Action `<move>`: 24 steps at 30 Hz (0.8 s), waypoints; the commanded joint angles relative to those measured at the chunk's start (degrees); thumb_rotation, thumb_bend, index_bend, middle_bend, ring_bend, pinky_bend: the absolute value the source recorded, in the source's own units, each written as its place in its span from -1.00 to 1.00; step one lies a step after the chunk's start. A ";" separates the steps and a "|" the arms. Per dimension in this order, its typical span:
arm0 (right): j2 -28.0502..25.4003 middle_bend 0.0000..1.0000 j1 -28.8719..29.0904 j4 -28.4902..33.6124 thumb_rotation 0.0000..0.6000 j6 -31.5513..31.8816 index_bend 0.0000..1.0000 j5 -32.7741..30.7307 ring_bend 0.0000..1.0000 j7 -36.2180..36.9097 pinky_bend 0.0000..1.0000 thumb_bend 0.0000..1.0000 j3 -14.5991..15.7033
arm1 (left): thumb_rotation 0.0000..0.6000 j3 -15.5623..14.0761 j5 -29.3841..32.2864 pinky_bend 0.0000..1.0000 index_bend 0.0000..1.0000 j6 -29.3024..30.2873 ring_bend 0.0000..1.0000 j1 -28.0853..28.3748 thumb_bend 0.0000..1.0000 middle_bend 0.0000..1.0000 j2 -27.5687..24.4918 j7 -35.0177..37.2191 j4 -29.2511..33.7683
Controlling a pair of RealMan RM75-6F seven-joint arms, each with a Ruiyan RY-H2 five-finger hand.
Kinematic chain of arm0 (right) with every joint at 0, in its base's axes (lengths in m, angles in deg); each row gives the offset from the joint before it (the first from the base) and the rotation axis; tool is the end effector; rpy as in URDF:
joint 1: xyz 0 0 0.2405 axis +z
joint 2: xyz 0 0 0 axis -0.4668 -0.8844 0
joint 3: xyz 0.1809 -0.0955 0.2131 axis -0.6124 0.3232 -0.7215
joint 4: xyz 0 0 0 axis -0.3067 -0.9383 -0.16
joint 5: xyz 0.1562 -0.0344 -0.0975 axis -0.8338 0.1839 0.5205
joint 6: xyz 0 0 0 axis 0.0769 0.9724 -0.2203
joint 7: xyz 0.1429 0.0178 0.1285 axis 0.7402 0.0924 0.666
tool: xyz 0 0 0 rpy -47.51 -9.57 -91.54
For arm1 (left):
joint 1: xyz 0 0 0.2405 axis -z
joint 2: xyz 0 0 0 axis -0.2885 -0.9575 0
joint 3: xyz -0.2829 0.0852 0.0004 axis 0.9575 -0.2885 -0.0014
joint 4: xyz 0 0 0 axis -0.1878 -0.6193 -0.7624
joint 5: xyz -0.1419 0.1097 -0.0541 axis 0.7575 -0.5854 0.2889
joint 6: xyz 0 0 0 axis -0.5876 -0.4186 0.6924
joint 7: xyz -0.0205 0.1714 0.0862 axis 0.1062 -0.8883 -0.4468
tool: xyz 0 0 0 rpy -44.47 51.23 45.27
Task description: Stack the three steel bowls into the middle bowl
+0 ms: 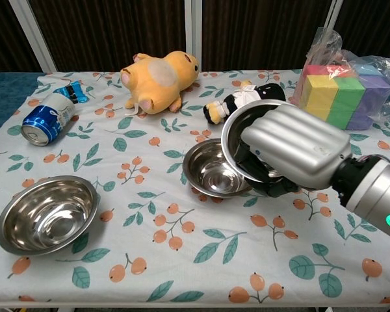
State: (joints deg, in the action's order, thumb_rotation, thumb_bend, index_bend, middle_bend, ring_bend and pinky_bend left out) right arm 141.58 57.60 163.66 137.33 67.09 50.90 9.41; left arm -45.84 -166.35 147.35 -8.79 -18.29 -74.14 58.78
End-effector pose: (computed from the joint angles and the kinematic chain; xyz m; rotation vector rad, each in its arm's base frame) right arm -0.1433 -0.2997 -0.0642 2.0902 -0.4546 0.9943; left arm -0.3372 0.2540 0.1656 -1.3490 -0.9472 -1.0440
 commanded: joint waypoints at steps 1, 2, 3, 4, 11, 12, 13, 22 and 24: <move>2.69 0.34 2.05 -2.97 1.00 -1.55 0.60 -0.47 0.60 2.33 0.50 -0.24 -0.89 | 1.00 0.12 -0.03 -0.44 -0.42 0.30 -0.63 -0.14 -0.84 -0.41 -0.23 -0.17 -0.27; 3.33 0.34 2.55 -3.82 1.00 -1.82 0.60 -0.45 0.60 3.18 0.50 -0.24 -1.06 | 1.00 0.19 0.02 -0.44 -0.42 0.31 -0.63 -0.14 -0.85 -0.41 -0.30 -0.25 -0.32; 4.15 0.33 3.25 -5.06 1.00 -2.25 0.60 -0.37 0.60 4.26 0.50 -0.24 -1.22 | 1.00 0.26 0.06 -0.44 -0.42 0.31 -0.63 -0.12 -0.85 -0.41 -0.41 -0.34 -0.33; 4.73 0.33 3.80 -5.99 1.00 -2.61 0.59 -0.27 0.60 5.22 0.50 -0.26 -1.27 | 1.00 0.32 0.08 -0.44 -0.42 0.31 -0.63 -0.10 -0.85 -0.41 -0.47 -0.42 -0.35; 6.17 0.00 7.01 -9.78 1.00 -4.45 0.14 1.31 0.56 12.06 0.50 -0.89 -0.29 | 1.00 0.62 0.32 -0.44 -0.42 -0.02 -0.63 0.14 -0.86 -0.41 -0.37 -0.46 -0.94; 5.79 -0.08 7.33 -9.65 1.00 -4.89 0.00 1.19 0.55 12.55 0.50 -0.96 -0.18 | 1.00 0.62 0.29 -0.44 -0.42 0.04 -0.63 0.11 -0.86 -0.41 -0.33 -0.33 -1.05; 5.44 -0.17 7.54 -9.41 1.00 -5.32 -0.15 0.92 0.53 12.57 0.50 -0.99 -0.17 | 1.00 0.58 0.23 -0.44 -0.42 0.09 -0.63 0.07 -0.86 -0.41 -0.34 -0.25 -1.10; 1.02 -0.40 7.68 -3.17 1.00 -2.03 -0.49 2.04 0.36 11.03 0.50 -1.00 -0.46 | 1.00 0.74 -0.28 -0.44 -0.42 0.85 -0.63 -0.09 -0.88 -0.41 -0.74 0.33 -0.55; -0.75 -0.40 7.49 -0.77 1.00 -0.83 -0.49 2.66 0.36 10.18 0.50 -1.00 -0.59 | 1.00 0.78 -0.31 -0.44 -0.42 0.83 -0.63 -0.05 -0.88 -0.41 -0.80 0.25 -0.27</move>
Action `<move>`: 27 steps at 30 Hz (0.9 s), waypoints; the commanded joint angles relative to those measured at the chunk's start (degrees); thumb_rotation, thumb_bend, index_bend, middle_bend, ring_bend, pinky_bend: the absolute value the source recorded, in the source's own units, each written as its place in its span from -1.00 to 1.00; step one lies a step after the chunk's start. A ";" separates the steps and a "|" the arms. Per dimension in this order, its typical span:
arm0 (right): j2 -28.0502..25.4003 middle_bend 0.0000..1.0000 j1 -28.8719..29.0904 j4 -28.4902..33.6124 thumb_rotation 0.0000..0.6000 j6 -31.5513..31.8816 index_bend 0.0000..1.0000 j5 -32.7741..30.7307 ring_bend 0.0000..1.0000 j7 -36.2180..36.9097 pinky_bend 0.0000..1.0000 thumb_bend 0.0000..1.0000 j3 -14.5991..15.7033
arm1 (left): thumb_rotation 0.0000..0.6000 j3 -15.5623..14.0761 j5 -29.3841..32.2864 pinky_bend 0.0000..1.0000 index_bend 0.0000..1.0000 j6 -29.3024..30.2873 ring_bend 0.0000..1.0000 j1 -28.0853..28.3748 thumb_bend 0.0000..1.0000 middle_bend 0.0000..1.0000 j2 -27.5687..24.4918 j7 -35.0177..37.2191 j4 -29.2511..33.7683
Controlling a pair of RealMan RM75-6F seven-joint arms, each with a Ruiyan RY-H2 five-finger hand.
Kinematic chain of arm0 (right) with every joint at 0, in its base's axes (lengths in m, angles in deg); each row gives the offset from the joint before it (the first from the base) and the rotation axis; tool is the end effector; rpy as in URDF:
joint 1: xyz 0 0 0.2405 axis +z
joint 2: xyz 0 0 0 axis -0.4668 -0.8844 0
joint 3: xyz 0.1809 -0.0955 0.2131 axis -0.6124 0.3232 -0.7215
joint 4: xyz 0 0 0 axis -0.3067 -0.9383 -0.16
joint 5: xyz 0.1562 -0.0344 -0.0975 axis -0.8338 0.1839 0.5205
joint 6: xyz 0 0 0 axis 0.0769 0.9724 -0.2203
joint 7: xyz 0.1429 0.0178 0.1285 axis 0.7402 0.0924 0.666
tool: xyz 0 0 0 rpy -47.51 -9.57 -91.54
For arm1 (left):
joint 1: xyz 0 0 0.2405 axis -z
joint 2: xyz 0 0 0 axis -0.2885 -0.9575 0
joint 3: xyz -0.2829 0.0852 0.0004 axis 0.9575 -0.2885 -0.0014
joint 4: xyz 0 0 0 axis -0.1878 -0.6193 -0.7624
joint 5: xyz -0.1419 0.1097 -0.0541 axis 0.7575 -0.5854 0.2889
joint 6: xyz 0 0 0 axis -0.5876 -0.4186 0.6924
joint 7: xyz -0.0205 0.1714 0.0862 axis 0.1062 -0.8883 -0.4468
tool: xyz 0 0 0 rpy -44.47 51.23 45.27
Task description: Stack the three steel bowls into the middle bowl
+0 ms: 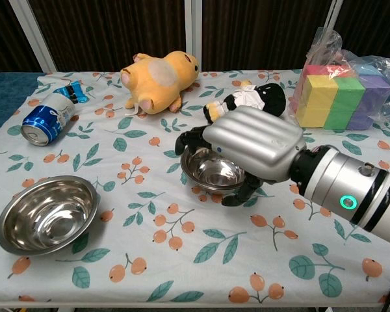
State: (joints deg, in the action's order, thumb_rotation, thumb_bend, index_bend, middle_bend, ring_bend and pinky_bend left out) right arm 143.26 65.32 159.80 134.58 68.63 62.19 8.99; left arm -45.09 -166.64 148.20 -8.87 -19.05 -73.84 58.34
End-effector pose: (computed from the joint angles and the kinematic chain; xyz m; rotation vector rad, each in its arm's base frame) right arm -0.1075 -0.3177 -0.0804 2.1897 -0.4936 1.1254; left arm -0.3366 0.2559 0.1760 -1.3403 -0.9125 -1.0525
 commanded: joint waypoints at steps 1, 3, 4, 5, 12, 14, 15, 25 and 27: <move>-3.77 -0.39 -0.44 4.93 1.00 2.67 -0.49 1.39 0.36 -1.81 0.50 -1.00 -0.27 | 1.00 0.01 -0.06 -0.44 -0.42 -0.04 -0.63 0.05 -0.88 -0.41 -0.12 -0.10 0.38; -6.07 -0.39 -0.87 8.01 1.00 3.47 -0.49 1.53 0.36 -3.00 0.50 -1.00 -0.31 | 1.00 -0.08 -0.16 -0.44 -0.42 -0.12 -0.63 0.07 -0.88 -0.41 -0.20 -0.39 0.56; -7.76 -0.39 -1.23 10.23 1.00 4.00 -0.49 1.54 0.36 -3.73 0.50 -1.00 -0.34 | 1.00 -0.15 -0.21 -0.44 -0.42 -0.29 -0.63 0.14 -0.88 -0.41 -0.19 -0.66 0.61; -9.02 -0.39 -1.55 11.89 1.00 4.51 -0.49 1.53 0.36 -4.14 0.50 -1.00 -0.38 | 1.00 -0.25 -0.22 -0.44 -0.42 -0.50 -0.63 0.20 -0.88 -0.41 -0.16 -0.93 0.62; -16.93 -0.40 -4.92 22.09 1.00 11.21 -0.53 2.29 0.22 -3.53 0.45 -1.00 -1.32 | 1.00 -2.28 -0.86 -0.38 -0.42 -4.62 -0.60 1.44 -0.88 -0.41 0.20 -4.58 0.67; -18.67 -0.41 -6.02 24.34 1.00 14.24 -0.54 2.68 0.09 -2.48 0.39 -1.00 -2.45 | 1.00 -3.32 -2.38 -0.28 -0.42 -6.32 -0.53 2.47 -0.87 -0.41 0.21 -6.93 1.84; -19.06 -0.41 -6.22 24.71 1.00 14.88 -0.54 2.71 0.05 -2.39 0.37 -1.00 -2.82 | 1.00 -3.63 -2.84 -0.22 -0.42 -6.83 -0.50 2.77 -0.87 -0.41 0.07 -7.71 2.49; -25.22 -0.39 -7.67 28.62 1.00 18.32 -0.55 -1.48 -0.02 0.48 0.31 -1.00 -8.14 | 1.00 -8.54 -14.22 -0.14 -0.33 -20.03 -0.45 12.01 -0.77 -0.27 -2.34 -20.35 8.55; -25.95 -0.38 -7.85 28.65 1.00 18.49 -0.55 -2.06 -0.02 0.72 0.31 -1.00 -8.55 | 1.00 -9.09 -14.53 -0.10 -0.32 -21.61 -0.42 12.92 -0.75 -0.26 -1.86 -20.19 8.39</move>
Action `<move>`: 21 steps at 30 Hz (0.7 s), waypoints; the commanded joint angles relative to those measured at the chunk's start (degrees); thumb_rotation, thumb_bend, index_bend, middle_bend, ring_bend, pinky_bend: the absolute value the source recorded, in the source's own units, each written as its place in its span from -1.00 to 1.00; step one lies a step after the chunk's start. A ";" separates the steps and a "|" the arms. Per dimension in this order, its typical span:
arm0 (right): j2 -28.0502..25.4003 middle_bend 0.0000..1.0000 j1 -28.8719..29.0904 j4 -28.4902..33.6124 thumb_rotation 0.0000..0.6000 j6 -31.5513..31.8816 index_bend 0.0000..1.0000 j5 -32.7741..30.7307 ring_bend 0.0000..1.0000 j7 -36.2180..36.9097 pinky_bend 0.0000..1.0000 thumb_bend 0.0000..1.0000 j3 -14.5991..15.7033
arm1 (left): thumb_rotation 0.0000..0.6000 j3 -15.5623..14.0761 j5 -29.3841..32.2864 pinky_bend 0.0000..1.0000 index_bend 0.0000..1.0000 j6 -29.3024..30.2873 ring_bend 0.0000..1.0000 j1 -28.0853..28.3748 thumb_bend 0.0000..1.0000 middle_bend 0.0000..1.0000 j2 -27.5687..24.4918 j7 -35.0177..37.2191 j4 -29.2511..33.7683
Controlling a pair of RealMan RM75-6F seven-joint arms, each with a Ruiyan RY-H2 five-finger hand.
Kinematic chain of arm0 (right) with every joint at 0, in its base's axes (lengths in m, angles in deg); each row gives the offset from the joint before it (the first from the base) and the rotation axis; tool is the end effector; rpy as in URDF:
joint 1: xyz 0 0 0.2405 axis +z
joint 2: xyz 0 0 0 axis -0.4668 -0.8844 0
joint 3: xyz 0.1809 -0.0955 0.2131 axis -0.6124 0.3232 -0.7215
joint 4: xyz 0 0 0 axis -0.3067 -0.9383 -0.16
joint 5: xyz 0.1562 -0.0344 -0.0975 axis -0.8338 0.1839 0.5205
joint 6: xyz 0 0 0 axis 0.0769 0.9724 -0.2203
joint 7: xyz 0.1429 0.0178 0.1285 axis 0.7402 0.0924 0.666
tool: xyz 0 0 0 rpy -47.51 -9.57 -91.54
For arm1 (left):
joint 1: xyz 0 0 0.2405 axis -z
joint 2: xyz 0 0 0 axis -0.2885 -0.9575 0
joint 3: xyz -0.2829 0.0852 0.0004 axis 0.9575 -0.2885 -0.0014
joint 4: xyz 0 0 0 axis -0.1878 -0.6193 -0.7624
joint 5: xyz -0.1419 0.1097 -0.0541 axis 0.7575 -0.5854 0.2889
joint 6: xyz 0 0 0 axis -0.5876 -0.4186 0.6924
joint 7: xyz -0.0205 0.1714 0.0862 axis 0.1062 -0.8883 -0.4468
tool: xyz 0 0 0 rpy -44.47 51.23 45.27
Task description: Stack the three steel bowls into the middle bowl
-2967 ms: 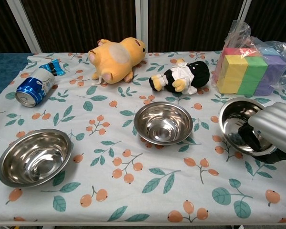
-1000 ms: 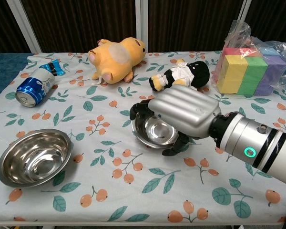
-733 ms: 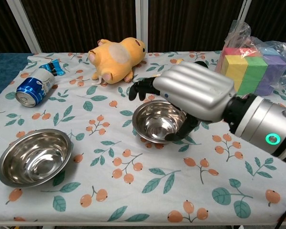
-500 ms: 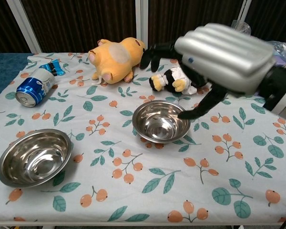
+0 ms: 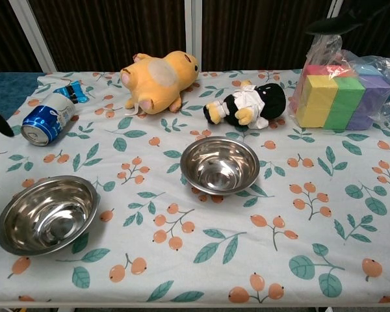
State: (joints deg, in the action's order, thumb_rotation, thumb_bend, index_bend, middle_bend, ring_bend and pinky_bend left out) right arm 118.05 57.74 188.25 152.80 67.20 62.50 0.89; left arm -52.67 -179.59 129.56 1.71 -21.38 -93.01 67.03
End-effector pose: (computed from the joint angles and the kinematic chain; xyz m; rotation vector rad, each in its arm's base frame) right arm -0.0999 -0.3225 0.1368 1.7049 -0.4968 1.4133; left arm -0.2634 0.2596 0.0839 -2.0148 -0.7205 -0.8157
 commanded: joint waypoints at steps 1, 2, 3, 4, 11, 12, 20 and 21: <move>-0.95 -0.38 -0.34 0.15 1.00 0.33 -0.55 -0.84 -0.02 0.51 0.31 -1.00 -0.56 | 1.00 -1.76 -1.65 -0.08 -0.30 -3.45 -0.41 2.58 -0.75 -0.26 0.49 -1.05 -0.19; -1.11 -0.38 -0.39 0.07 1.00 0.38 -0.55 -1.05 -0.02 0.61 0.31 -1.00 -0.67 | 1.00 -2.00 -1.69 -0.08 -0.29 -3.73 -0.40 2.68 -0.74 -0.26 0.40 -1.30 0.04; -1.23 -0.38 -0.44 -0.09 1.00 0.39 -0.55 -1.27 -0.02 0.73 0.31 -1.00 -0.74 | 1.00 -2.25 -1.64 -0.08 -0.28 -3.77 -0.40 2.65 -0.74 -0.25 0.25 -1.56 0.45; -1.25 -0.38 -0.47 -0.23 1.00 0.38 -0.55 -1.39 -0.02 0.85 0.31 -1.00 -0.74 | 1.00 -2.46 -1.56 -0.07 -0.27 -3.67 -0.40 2.53 -0.74 -0.25 0.15 -1.56 0.82; -0.41 -0.38 -0.40 -1.52 1.00 -0.46 -0.55 -1.94 -0.01 1.29 0.31 -1.00 0.12 | 1.00 -5.25 -3.77 -0.02 -0.23 0.82 -0.26 -0.03 -0.72 -0.17 0.58 1.03 -0.83; -0.33 -0.38 -0.42 -1.60 1.00 -0.46 -0.55 -1.89 -0.01 1.28 0.31 -1.00 0.22 | 1.00 -5.53 -4.27 0.00 -0.21 1.44 -0.23 -0.26 -0.71 -0.16 0.87 1.55 -1.38; -0.41 -0.38 -1.20 -0.94 1.00 0.14 -0.54 -1.34 -0.01 0.46 0.31 -1.00 1.16 | 1.00 -7.83 -10.01 0.17 -0.17 7.14 -0.06 -1.56 -0.68 -0.14 5.14 6.33 -7.90; -0.53 -0.38 -1.32 -0.78 1.00 0.19 -0.54 -1.29 -0.01 0.29 0.31 -1.00 1.27 | 1.00 -8.01 -10.47 0.17 -0.17 7.61 -0.06 -1.63 -0.68 -0.14 5.70 6.84 -8.55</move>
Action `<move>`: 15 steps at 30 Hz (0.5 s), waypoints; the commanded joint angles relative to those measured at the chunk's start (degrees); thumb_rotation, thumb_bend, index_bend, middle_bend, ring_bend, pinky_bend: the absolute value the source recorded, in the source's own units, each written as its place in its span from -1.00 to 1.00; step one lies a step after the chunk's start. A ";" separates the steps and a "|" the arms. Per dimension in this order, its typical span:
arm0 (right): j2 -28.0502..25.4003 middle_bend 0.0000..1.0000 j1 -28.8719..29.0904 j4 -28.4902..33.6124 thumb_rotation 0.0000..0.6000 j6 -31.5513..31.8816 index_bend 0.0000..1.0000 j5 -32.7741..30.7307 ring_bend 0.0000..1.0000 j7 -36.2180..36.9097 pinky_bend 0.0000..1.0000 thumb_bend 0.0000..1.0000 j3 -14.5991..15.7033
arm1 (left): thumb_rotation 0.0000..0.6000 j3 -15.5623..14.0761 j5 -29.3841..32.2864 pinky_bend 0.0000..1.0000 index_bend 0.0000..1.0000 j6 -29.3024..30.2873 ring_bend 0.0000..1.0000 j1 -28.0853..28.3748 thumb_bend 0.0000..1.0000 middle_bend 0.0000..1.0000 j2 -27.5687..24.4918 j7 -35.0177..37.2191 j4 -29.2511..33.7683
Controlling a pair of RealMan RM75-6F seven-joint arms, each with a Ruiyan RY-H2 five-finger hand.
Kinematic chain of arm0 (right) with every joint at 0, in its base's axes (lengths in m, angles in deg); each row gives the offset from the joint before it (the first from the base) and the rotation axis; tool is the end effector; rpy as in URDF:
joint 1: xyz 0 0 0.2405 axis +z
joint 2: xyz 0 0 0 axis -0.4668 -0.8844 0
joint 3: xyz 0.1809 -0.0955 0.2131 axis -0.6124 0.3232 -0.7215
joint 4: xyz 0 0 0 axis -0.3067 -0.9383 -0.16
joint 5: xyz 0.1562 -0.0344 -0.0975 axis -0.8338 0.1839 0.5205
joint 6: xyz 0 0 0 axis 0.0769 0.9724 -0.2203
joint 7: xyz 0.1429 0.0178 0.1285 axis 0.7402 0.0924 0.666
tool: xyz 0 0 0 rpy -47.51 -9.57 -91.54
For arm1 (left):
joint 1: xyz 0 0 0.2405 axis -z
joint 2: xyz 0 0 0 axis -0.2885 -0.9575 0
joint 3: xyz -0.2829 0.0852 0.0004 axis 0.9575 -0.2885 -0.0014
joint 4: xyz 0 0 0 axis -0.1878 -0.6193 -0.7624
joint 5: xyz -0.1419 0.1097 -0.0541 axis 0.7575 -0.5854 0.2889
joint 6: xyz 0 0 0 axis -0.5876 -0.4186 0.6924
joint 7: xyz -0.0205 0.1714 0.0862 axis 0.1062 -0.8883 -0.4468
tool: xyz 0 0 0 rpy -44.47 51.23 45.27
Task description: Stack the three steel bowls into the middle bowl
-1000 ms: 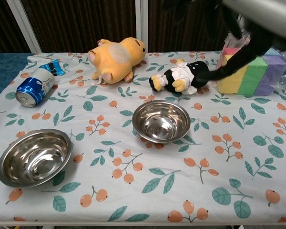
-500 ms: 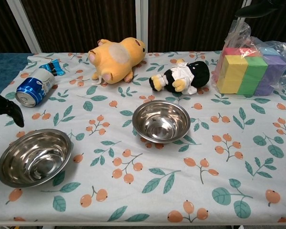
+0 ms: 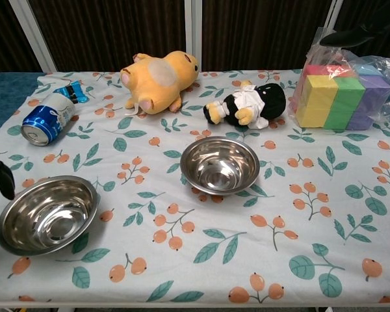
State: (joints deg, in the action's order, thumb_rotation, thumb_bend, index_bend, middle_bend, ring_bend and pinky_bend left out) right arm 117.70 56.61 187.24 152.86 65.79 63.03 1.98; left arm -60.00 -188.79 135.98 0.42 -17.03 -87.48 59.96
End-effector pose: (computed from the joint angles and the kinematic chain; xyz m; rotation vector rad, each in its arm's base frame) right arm -0.1166 -0.3233 0.1339 1.6998 -0.5377 1.3596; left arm -0.2684 0.2193 0.0560 -2.1334 -0.7226 -0.9025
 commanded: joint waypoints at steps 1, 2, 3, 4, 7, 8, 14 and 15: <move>-0.36 -0.38 -0.36 0.42 1.00 0.14 -0.54 0.09 -0.01 -0.49 0.31 -1.00 0.32 | 1.00 -0.99 -1.79 0.17 -0.17 1.58 -0.06 -0.42 -0.68 -0.14 2.10 1.90 -2.37; -0.49 -0.38 -0.49 0.55 1.00 0.16 -0.54 0.01 -0.01 -0.67 0.31 -1.00 0.42 | 1.00 -1.31 -2.07 0.17 -0.17 1.58 -0.07 -0.43 -0.68 -0.14 2.57 2.37 -2.91; -0.60 -0.38 -0.62 0.66 1.00 0.17 -0.54 -0.14 -0.01 -0.87 0.31 -1.00 0.48 | 1.00 -1.63 -2.30 0.17 -0.17 1.51 -0.07 -0.41 -0.67 -0.14 2.97 2.84 -3.33; -0.72 -0.38 -0.77 0.81 1.00 0.17 -0.54 -0.37 -0.01 -1.04 0.31 -1.00 0.54 | 1.00 -2.01 -2.72 0.17 -0.17 1.54 -0.07 -0.36 -0.67 -0.14 3.49 3.49 -3.88; -1.07 -0.38 -1.03 1.21 1.00 0.11 -0.54 -0.77 -0.01 -1.40 0.31 -1.00 0.60 | 1.00 -2.71 -4.02 0.17 -0.17 2.21 -0.07 -0.13 -0.64 -0.14 4.83 5.15 -5.61; -1.17 -0.37 -1.10 1.34 1.00 0.13 -0.54 -0.78 -0.01 -1.51 0.31 -1.00 0.62 | 1.00 -2.82 -4.34 0.17 -0.17 2.35 -0.07 0.04 -0.63 -0.14 5.26 5.75 -6.27; -1.38 -0.36 -1.51 1.72 1.00 0.32 -0.54 -0.77 -0.01 -2.23 0.31 -1.00 0.82 | 1.00 -2.21 -5.27 0.17 -0.16 1.77 -0.07 2.18 -0.62 -0.13 8.30 8.43 -11.16; -1.37 -0.35 -1.54 1.67 1.00 0.29 -0.54 -0.88 -0.01 -2.32 0.31 -1.00 0.81 | 1.00 -2.15 -5.28 0.17 -0.16 1.50 -0.07 2.53 -0.62 -0.13 8.74 8.79 -11.91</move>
State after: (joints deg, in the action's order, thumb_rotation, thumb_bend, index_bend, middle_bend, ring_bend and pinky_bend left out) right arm 116.32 55.08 188.91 153.15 64.88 60.72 2.78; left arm -62.34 -193.81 137.83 2.25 -9.11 -79.42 49.04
